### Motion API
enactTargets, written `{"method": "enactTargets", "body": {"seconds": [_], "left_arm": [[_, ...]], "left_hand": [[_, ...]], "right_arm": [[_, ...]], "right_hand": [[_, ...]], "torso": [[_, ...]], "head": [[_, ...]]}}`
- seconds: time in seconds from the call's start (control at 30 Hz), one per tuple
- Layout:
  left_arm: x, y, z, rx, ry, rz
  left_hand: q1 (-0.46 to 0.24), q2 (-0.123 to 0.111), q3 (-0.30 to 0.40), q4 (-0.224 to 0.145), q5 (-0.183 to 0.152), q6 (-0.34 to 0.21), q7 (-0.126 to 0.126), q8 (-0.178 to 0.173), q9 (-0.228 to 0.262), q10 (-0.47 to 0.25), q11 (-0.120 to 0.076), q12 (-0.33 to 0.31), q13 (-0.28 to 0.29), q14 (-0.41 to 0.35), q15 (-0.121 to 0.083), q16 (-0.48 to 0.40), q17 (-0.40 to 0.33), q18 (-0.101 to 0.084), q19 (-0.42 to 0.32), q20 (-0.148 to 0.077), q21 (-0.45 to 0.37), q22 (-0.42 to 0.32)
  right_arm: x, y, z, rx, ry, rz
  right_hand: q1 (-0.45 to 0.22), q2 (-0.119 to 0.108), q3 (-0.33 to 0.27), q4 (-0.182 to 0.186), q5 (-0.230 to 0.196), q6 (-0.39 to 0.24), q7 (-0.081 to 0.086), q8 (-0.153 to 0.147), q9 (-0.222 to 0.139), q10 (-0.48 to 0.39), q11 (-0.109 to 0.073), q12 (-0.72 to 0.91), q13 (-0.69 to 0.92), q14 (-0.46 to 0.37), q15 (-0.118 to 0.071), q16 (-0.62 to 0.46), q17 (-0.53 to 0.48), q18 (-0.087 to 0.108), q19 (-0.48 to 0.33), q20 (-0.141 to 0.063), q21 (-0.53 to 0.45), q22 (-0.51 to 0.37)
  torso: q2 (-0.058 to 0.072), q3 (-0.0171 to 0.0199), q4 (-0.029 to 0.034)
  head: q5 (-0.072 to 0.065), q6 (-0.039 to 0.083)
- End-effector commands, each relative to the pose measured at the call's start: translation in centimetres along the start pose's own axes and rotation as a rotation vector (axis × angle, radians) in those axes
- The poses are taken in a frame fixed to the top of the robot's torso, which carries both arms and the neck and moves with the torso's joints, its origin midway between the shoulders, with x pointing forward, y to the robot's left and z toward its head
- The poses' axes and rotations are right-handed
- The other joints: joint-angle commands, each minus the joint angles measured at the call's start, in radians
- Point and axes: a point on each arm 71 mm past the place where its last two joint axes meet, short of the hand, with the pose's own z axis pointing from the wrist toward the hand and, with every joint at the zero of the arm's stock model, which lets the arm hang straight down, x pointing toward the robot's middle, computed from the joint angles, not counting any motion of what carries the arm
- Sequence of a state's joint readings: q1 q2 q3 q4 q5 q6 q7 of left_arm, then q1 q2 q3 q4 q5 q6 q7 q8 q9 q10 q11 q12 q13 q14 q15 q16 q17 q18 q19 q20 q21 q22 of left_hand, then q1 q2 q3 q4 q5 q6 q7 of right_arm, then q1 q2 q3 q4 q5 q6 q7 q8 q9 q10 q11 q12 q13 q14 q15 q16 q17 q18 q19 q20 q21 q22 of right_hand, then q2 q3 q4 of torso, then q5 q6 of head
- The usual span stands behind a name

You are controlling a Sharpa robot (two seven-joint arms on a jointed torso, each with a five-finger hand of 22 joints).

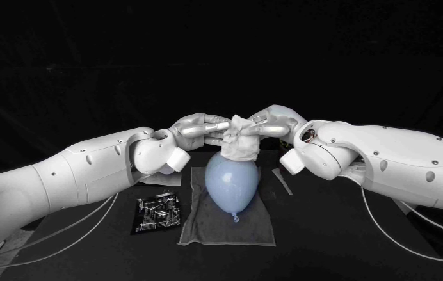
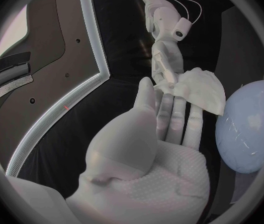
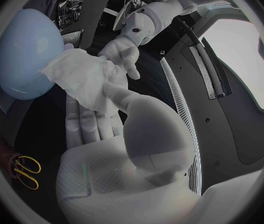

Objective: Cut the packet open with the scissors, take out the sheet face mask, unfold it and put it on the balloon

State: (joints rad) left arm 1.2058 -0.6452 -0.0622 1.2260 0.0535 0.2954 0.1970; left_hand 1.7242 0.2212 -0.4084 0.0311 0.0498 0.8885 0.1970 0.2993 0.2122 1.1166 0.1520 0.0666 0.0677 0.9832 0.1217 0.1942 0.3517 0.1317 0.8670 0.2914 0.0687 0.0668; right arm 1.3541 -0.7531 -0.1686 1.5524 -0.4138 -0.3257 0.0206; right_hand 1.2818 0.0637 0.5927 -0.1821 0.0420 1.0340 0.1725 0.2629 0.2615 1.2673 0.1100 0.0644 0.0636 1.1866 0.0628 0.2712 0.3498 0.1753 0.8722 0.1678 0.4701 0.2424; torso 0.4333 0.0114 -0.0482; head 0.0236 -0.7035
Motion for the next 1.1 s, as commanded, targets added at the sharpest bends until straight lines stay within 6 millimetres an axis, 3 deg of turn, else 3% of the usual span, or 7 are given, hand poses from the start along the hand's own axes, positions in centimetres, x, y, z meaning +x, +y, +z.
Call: {"method": "enactTargets", "body": {"seconds": [0.03, 0.27, 0.5, 0.6, 0.8, 0.97, 1.1], "left_arm": [[0.2, -0.1, 0.2, -0.002, 0.003, 0.058], [0.0, 0.1, 0.2, -0.033, -0.038, 0.115], [-0.5, 0.2, 0.1, -0.047, -0.093, 0.139], [-0.7, 0.2, 0.1, -0.048, -0.112, 0.145], [-0.9, 0.2, 0.1, -0.052, -0.132, 0.168], [-0.8, 0.2, 0.1, -0.064, -0.129, 0.194], [-0.7, 0.4, 0.2, -0.082, -0.126, 0.22]], "left_hand": [[0.008, 0.005, -0.011, -0.004, -0.001, 0.011, 0.001, -0.005, -0.002, -0.008, 0.001, -0.001, -0.001, -0.007, 0.004, 0.0, 0.003, 0.008, 0.008, 0.0, -0.003, -0.001], [-0.027, -0.004, -0.054, 0.016, -0.001, 0.009, 0.01, -0.011, -0.004, -0.012, 0.007, 0.003, 0.001, -0.006, 0.007, 0.005, 0.013, 0.009, 0.012, 0.0, -0.002, -0.001], [-0.164, -0.063, -0.056, 0.103, -0.002, -0.002, 0.024, -0.019, -0.004, -0.027, 0.017, 0.014, 0.007, -0.014, 0.013, 0.011, 0.029, 0.01, 0.013, 0.0, -0.003, -0.001], [-0.193, -0.077, -0.054, 0.133, -0.002, -0.005, 0.027, -0.02, -0.003, -0.033, 0.019, 0.019, 0.009, -0.018, 0.014, 0.013, 0.035, 0.01, 0.014, 0.0, -0.003, -0.001], [-0.161, -0.093, -0.042, 0.13, -0.002, -0.012, 0.027, -0.021, -0.001, -0.041, 0.02, 0.025, 0.011, -0.021, 0.015, 0.016, 0.042, 0.012, 0.016, 0.0, -0.002, -0.001], [-0.1, -0.082, -0.027, 0.104, -0.002, -0.01, 0.023, -0.011, 0.005, -0.041, 0.016, 0.039, 0.015, -0.017, 0.011, 0.024, 0.051, 0.016, 0.023, 0.0, 0.0, 0.0], [-0.103, -0.082, -0.033, 0.109, -0.002, -0.009, 0.024, -0.006, 0.007, -0.039, 0.015, 0.045, 0.017, -0.013, 0.01, 0.029, 0.055, 0.022, 0.034, -0.001, 0.004, 0.001]], "right_arm": [[0.1, 0.1, 0.0, -0.005, 0.003, -0.011], [0.2, 0.1, -0.1, -0.015, 0.0, -0.006], [0.2, 0.1, -0.2, -0.016, 0.003, -0.003], [0.3, 0.1, -0.2, -0.015, 0.007, -0.003], [0.3, 0.0, -0.3, -0.014, 0.012, -0.002], [0.4, 0.1, -0.2, -0.015, 0.017, -0.002], [0.6, 0.2, -0.1, -0.016, 0.019, -0.002]], "right_hand": [[-0.001, 0.007, 0.006, 0.002, 0.006, -0.003, -0.003, 0.007, 0.002, 0.011, -0.005, -0.001, 0.001, 0.006, 0.0, -0.006, 0.001, -0.007, -0.005, 0.0, 0.002, 0.001], [-0.003, 0.006, 0.009, 0.001, 0.006, -0.005, -0.003, 0.009, 0.007, 0.012, -0.005, -0.001, 0.001, 0.007, 0.0, -0.008, 0.005, -0.007, -0.014, 0.0, 0.014, 0.01], [-0.003, 0.006, 0.01, 0.001, 0.006, -0.005, -0.003, 0.01, 0.009, 0.012, -0.005, 0.0, 0.001, 0.007, 0.0, -0.009, 0.006, -0.007, -0.017, -0.001, 0.018, 0.014], [-0.003, 0.006, 0.01, 0.001, 0.006, -0.005, -0.003, 0.01, 0.009, 0.012, -0.005, 0.0, 0.001, 0.007, 0.0, -0.009, 0.006, -0.007, -0.017, -0.001, 0.018, 0.014], [-0.004, 0.005, 0.011, 0.0, 0.006, -0.006, -0.004, 0.012, 0.011, 0.013, -0.005, -0.001, 0.001, 0.007, 0.0, -0.009, 0.008, -0.007, -0.02, -0.001, 0.023, 0.017], [-0.004, 0.005, 0.012, 0.0, 0.006, -0.006, -0.004, 0.012, 0.012, 0.013, -0.006, 0.0, 0.001, 0.008, -0.001, -0.01, 0.009, -0.007, -0.022, -0.001, 0.026, 0.019], [-0.004, 0.005, 0.012, 0.0, 0.006, -0.006, -0.004, 0.012, 0.012, 0.013, -0.006, 0.0, 0.001, 0.008, -0.001, -0.01, 0.009, -0.007, -0.022, -0.001, 0.026, 0.019]], "torso": [[0.0, 0.0002, 0.0005], [0.0, 0.0004, -0.0007], [0.0, 0.0005, -0.0005], [0.0, 0.0001, -0.0004], [0.0, -0.0003, 0.0001], [0.0, 0.0001, 0.0003], [0.0, 0.0, 0.0002]], "head": [[0.0, -0.001], [-0.001, -0.002], [-0.002, -0.002], [-0.002, -0.002], [-0.003, -0.002], [-0.002, -0.004], [-0.002, -0.005]]}}
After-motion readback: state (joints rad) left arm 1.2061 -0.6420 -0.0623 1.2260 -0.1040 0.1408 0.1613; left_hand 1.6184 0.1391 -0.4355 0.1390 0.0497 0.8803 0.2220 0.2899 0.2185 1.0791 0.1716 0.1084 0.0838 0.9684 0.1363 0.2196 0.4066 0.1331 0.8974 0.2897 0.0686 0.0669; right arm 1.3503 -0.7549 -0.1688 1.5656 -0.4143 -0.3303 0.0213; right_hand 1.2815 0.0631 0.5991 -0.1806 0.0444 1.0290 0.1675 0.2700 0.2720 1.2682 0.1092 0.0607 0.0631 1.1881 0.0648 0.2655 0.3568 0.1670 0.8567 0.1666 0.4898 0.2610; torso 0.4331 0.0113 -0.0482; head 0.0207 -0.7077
